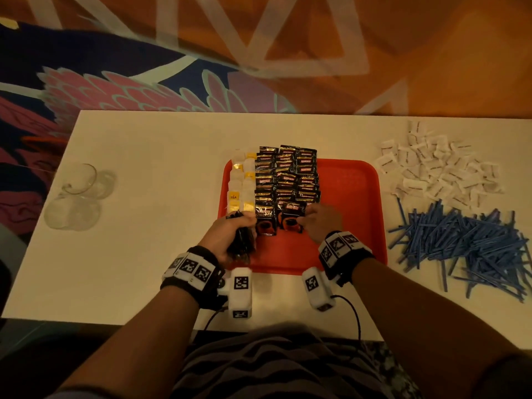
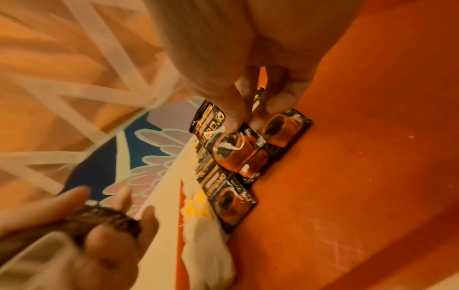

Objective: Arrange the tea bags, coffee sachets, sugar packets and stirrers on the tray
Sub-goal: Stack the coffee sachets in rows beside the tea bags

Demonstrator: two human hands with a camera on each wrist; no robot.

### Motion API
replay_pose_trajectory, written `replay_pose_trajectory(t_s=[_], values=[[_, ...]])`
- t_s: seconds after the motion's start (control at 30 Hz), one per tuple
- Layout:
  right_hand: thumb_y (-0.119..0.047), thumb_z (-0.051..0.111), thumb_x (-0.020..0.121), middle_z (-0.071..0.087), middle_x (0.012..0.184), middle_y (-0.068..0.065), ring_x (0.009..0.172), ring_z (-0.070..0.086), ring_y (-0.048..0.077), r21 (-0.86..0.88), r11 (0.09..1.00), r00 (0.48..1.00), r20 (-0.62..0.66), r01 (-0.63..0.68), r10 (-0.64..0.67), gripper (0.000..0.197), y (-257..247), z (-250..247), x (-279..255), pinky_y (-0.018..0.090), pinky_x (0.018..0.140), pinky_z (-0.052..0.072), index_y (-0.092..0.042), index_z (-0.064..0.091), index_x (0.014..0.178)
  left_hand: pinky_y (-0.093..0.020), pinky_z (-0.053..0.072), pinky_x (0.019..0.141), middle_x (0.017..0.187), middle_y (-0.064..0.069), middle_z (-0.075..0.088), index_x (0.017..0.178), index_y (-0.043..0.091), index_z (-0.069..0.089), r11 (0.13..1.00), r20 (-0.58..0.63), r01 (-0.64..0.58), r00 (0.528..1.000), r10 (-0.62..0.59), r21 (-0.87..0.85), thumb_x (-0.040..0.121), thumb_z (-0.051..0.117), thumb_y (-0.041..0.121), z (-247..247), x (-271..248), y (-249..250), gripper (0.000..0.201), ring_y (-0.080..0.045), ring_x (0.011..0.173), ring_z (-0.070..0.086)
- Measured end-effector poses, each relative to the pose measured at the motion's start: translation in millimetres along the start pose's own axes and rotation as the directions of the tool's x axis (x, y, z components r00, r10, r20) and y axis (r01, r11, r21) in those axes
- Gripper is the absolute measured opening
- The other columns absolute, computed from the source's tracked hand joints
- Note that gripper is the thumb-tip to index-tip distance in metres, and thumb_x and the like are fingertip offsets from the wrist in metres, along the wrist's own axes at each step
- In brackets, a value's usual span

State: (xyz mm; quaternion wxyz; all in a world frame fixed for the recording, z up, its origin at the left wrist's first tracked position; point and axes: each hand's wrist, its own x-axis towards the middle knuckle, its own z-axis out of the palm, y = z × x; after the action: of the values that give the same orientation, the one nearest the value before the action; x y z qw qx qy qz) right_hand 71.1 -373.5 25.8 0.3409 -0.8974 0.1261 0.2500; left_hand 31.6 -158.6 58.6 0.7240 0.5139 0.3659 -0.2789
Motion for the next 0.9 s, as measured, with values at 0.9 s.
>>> replay_pose_trajectory(t_s=[0.9], values=[[-0.018,0.078,0.079,0.06,0.103,0.004,0.078,0.06,0.011,0.147,0.978,0.985,-0.065,-0.149,0.16,0.021,3,32,29,0.024,0.064,0.056,-0.02,0.058,0.085,-0.031,0.055,0.061,0.077,-0.005,0.065,0.098,0.013,0.062,0.988,-0.006,-0.027,1.0,0.027,-0.149,0.094,0.063,0.018,-33,-18,-19,0.007,-0.017,0.063,0.065]])
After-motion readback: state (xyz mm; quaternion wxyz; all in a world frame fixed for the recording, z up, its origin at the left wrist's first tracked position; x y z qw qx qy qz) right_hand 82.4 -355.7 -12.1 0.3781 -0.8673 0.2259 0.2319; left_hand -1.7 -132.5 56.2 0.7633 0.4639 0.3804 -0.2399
